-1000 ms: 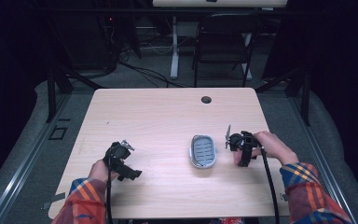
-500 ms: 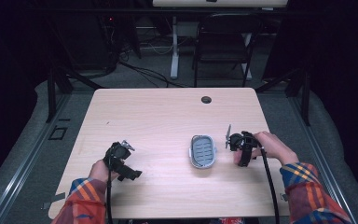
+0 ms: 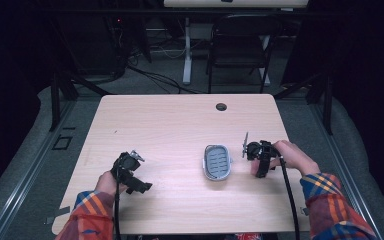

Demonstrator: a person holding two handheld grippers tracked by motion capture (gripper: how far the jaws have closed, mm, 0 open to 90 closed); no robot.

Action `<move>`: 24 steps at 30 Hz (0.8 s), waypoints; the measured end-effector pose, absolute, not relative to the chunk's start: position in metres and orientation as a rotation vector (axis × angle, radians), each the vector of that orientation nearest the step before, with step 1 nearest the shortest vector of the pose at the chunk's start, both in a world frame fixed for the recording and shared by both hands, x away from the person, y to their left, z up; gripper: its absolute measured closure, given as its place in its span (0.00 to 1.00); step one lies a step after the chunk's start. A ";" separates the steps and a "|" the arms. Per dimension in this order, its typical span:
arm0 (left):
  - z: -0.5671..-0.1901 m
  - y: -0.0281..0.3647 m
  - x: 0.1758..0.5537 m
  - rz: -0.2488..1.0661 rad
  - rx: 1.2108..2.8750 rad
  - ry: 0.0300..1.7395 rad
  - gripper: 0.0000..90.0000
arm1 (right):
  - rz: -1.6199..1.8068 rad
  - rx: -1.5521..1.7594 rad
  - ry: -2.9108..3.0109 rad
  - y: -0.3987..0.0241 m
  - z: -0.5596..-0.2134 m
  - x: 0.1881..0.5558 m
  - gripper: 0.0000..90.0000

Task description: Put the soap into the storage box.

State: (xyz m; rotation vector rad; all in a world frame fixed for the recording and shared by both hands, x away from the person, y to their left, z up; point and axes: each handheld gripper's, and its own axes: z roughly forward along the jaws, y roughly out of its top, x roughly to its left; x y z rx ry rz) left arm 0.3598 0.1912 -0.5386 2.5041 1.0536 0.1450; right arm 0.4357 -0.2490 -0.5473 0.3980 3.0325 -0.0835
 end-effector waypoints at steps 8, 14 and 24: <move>-0.539 0.191 0.360 0.146 2.505 1.053 0.00 | -0.062 0.384 3.024 -0.249 -0.540 0.434 0.14; -0.539 0.191 0.360 0.146 2.505 1.055 0.00 | -0.082 0.340 3.014 -0.244 -0.534 0.430 0.14; -0.539 0.191 0.360 0.142 2.508 1.051 0.00 | -0.060 0.311 3.016 -0.236 -0.525 0.426 0.14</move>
